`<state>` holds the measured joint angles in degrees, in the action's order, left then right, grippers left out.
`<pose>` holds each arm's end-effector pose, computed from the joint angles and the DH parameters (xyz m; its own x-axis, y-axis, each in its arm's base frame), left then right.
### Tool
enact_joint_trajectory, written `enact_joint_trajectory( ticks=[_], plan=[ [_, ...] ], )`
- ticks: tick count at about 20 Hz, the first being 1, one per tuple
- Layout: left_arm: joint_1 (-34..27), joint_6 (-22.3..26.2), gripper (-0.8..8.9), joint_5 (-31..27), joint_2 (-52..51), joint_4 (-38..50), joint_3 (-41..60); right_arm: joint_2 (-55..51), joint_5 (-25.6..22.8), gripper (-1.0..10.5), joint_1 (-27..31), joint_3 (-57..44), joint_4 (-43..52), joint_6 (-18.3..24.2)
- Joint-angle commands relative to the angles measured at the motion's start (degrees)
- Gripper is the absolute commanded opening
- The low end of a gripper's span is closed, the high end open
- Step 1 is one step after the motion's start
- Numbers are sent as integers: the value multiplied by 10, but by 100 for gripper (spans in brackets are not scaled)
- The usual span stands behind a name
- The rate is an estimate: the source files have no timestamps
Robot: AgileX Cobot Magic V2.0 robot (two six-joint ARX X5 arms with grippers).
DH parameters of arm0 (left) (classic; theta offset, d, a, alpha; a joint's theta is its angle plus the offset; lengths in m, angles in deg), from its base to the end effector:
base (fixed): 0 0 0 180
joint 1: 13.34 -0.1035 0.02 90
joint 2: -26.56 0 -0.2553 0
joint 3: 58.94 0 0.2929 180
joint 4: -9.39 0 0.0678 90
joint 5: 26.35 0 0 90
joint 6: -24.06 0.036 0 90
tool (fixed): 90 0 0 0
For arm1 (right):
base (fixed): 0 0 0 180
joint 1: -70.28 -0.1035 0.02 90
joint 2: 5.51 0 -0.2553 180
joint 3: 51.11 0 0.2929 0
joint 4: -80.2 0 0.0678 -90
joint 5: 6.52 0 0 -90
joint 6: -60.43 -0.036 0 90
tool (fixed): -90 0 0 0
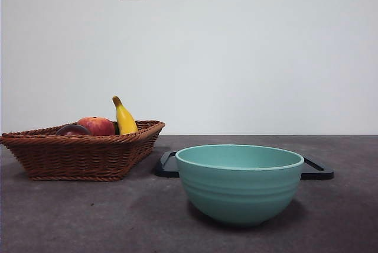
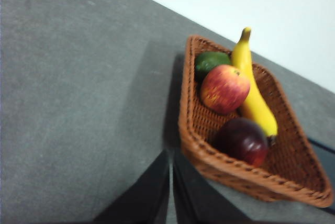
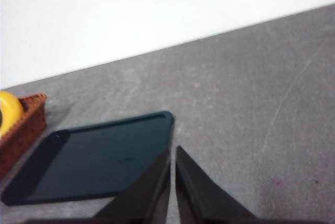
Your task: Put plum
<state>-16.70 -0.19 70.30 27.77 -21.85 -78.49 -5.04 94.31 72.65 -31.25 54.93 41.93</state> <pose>0.1437 0.0043 0.1779 0.9733 -0.0589 -0.2217 -0.0419 0.9047 -0.4239 0.1438 0.0008 0.1923 0.9840 0.1473 -0.1006 -0.1061 0.9366 0.3339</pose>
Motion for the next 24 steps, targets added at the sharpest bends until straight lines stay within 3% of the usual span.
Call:
enact_joint_trajectory(
  ticks=[1, 8, 18, 24],
  plan=[
    [0, -9, 10, 12, 11, -15, -37, 10, 4, 5, 1, 35, -22, -10],
    [0, 23, 10, 78, 72, -82, -141, 76, 62, 5, 1, 152, -96, 11],
    [5, 161, 10, 240, 217, -226, -316, 248, 204, 5, -3, 358, -295, 128],
    [31, 221, 9, 284, 275, -302, -386, 332, 243, 5, -31, 452, -400, 181]
  ],
)
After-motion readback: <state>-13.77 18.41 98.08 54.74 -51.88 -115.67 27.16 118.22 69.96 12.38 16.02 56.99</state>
